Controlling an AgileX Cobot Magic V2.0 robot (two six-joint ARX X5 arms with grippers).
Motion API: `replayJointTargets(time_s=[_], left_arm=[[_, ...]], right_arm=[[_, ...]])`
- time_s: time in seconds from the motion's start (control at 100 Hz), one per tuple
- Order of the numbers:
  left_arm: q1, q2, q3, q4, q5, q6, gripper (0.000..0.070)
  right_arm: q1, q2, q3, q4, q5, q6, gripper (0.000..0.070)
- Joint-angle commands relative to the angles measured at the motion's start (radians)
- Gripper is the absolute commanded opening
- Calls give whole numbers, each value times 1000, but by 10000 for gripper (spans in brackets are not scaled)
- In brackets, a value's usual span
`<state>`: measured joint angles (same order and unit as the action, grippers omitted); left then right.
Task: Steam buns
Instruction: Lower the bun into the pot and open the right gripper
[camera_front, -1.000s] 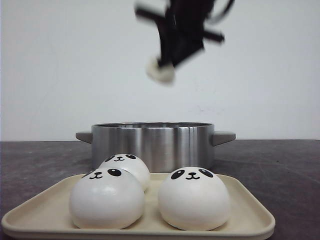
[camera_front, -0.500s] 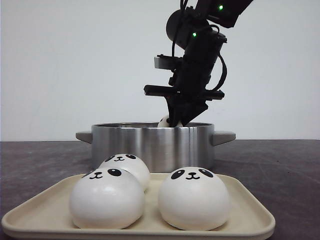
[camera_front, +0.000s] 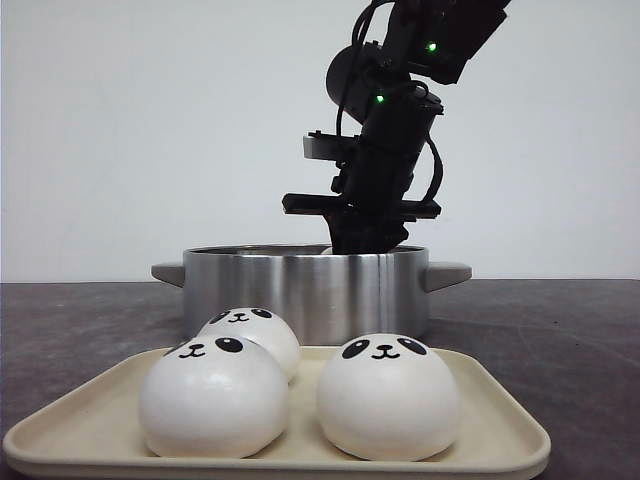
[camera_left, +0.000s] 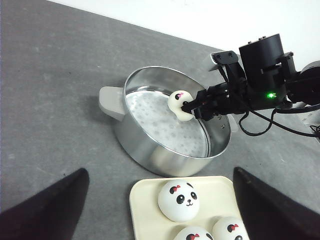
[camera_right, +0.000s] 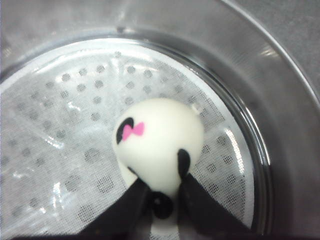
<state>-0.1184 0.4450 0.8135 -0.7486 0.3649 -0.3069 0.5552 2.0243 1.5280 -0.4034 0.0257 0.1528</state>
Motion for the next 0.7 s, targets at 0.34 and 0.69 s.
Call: replayJointTargets(time_s=[0.34, 0.69], left_arm=[[-2, 5, 16, 8, -1, 3, 557], [-2, 11, 16, -24, 98, -18, 556]], right_arm=[[5, 25, 23, -28, 2, -12, 412], [35, -102, 127, -97, -2, -7, 142]])
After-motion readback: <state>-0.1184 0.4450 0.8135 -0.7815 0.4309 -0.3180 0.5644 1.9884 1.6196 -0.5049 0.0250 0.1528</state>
